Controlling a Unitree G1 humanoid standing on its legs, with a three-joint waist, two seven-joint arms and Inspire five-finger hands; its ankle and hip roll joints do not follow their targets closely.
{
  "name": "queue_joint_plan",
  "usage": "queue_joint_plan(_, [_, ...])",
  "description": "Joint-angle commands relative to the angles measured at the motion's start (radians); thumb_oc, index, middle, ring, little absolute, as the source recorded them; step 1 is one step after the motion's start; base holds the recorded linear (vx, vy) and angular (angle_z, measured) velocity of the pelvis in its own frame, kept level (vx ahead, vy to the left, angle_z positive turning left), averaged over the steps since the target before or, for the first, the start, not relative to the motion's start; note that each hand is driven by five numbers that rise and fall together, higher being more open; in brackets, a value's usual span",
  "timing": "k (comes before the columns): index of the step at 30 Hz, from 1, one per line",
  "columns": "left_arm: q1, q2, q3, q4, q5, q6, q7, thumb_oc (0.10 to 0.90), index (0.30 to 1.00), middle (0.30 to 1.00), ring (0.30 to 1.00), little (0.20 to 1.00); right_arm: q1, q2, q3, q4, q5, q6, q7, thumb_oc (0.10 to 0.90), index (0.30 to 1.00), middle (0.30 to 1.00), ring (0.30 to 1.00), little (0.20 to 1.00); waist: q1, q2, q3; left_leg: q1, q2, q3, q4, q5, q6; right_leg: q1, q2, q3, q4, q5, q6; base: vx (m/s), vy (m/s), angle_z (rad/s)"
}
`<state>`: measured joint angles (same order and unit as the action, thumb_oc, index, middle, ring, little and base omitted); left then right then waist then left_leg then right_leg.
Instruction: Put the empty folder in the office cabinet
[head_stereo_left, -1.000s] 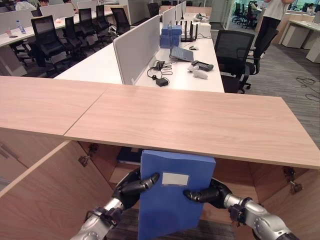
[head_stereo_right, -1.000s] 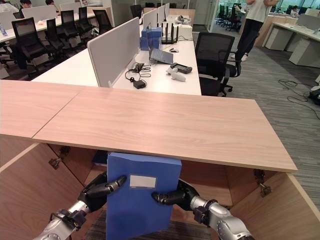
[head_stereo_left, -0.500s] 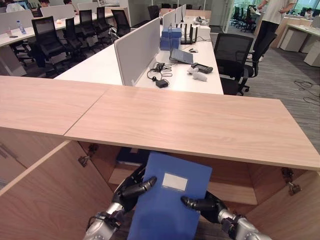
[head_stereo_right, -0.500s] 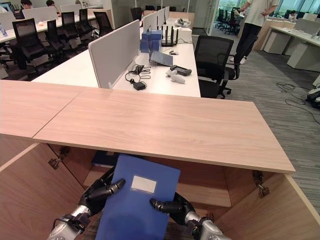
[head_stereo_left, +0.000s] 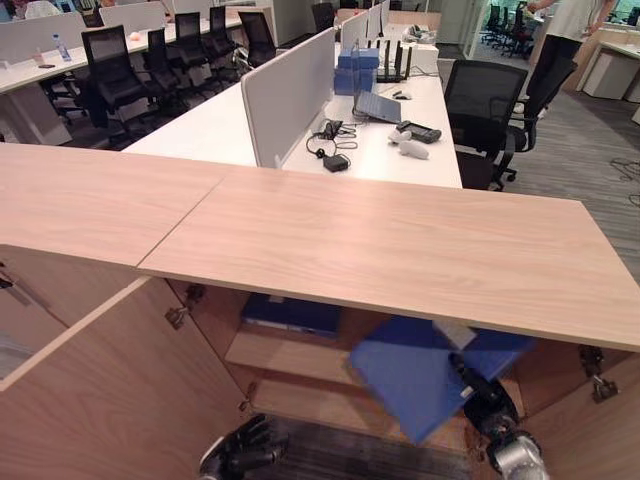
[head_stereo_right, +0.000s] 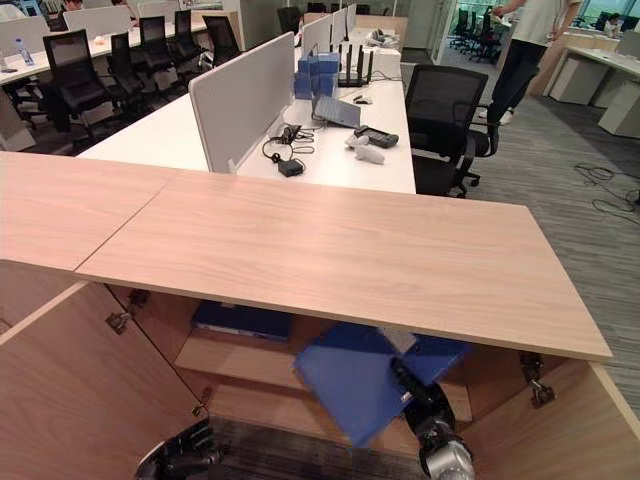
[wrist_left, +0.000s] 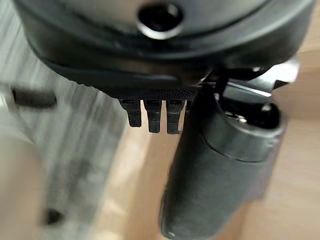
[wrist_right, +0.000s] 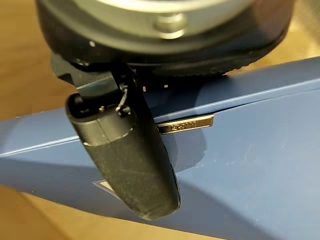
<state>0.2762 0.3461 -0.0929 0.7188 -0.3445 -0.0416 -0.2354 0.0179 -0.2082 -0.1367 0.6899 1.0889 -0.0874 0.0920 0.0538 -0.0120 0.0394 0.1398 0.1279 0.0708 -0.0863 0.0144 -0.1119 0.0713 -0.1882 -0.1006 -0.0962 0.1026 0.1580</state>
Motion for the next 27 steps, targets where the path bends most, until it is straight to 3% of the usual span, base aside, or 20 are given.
queue_joint_plan(1, [-0.092, 0.041, -0.016, 0.008, 0.118, -0.078, 0.04, 0.8, 0.9, 0.9, 0.9, 0.9, -0.194, -0.017, -0.09, -0.049, 0.102, -0.164, -0.002, 0.4, 0.3, 0.3, 0.3, 0.3, 0.022, 0.007, 0.046, 0.018, -0.061, 0.026, -0.001, -0.087, 0.047, 0.078, 0.048, 0.001, 0.048, -0.168, -0.005, -0.03, -0.016, 0.06])
queue_joint_plan(10, [-0.129, -0.017, -0.077, 0.151, 0.099, -0.08, 0.13, 0.8, 0.9, 0.9, 0.9, 0.9, -0.367, 0.017, -0.068, 0.019, 0.194, -0.255, -0.103, 0.4, 0.3, 0.3, 0.3, 0.3, 0.053, 0.027, 0.089, -0.023, -0.061, 0.012, -0.001, -0.071, 0.044, 0.04, 0.049, -0.007, 0.058, -0.171, -0.005, -0.02, -0.015, 0.07])
queue_joint_plan(14, [-0.189, -0.03, -0.142, 0.207, 0.143, -0.089, 0.189, 0.8, 0.9, 0.9, 0.9, 0.9, -0.518, 0.0, -0.055, 0.08, 0.219, -0.3, -0.153, 0.4, 0.3, 0.3, 0.3, 0.3, 0.075, 0.054, 0.137, -0.08, -0.063, -0.001, -0.001, -0.048, 0.043, -0.021, 0.049, -0.015, 0.079, -0.171, -0.006, -0.12, -0.012, 0.05])
queue_joint_plan(17, [-0.222, -0.022, -0.197, 0.201, 0.147, -0.096, 0.216, 0.8, 0.9, 0.9, 0.9, 0.9, -0.673, -0.029, -0.069, 0.144, 0.267, -0.343, -0.19, 0.4, 0.3, 0.3, 0.3, 0.3, 0.097, 0.09, 0.18, -0.135, -0.066, -0.013, -0.001, -0.027, 0.043, -0.088, 0.049, -0.015, 0.105, -0.172, -0.01, -0.1, 0.016, 0.16])
queue_joint_plan(19, [-0.233, -0.021, -0.21, 0.199, 0.146, -0.097, 0.219, 0.8, 0.9, 0.9, 0.9, 0.9, -0.726, -0.053, -0.071, 0.178, 0.274, -0.348, -0.199, 0.4, 0.3, 0.3, 0.3, 0.3, 0.105, 0.099, 0.192, -0.155, -0.066, -0.014, 0.0, -0.02, 0.043, -0.111, 0.048, -0.015, 0.117, -0.174, -0.011, -0.08, 0.013, 0.03])
queue_joint_plan(20, [-0.241, -0.015, -0.238, 0.196, 0.149, -0.099, 0.22, 0.8, 0.9, 0.9, 0.9, 0.9, -0.813, -0.087, -0.076, 0.242, 0.284, -0.348, -0.217, 0.4, 0.3, 0.3, 0.3, 0.3, 0.116, 0.121, 0.214, -0.186, -0.068, -0.013, 0.007, -0.012, 0.042, -0.149, 0.045, -0.009, 0.137, -0.175, -0.012, -0.1, 0.031, 0.04])
queue_joint_plan(23, [-0.243, -0.006, -0.269, 0.186, 0.135, -0.103, 0.209, 0.8, 0.9, 0.9, 0.9, 0.9, -0.911, -0.132, -0.088, 0.303, 0.313, -0.353, -0.227, 0.4, 0.3, 0.3, 0.3, 0.3, 0.13, 0.15, 0.235, -0.226, -0.07, -0.009, 0.014, 0.0, 0.041, -0.202, 0.036, -0.002, 0.16, -0.176, -0.012, -0.06, 0.043, 0.01])
queue_joint_plan(27, [-0.25, -0.002, -0.298, 0.179, 0.122, -0.106, 0.201, 0.8, 0.9, 0.9, 0.9, 0.9, -0.996, -0.197, -0.099, 0.375, 0.346, -0.355, -0.24, 0.4, 0.3, 0.3, 0.3, 0.3, 0.143, 0.175, 0.236, -0.27, -0.075, -0.009, 0.016, 0.007, 0.04, -0.253, 0.026, -0.004, 0.184, -0.18, -0.01, 0.0, 0.022, 0.04])
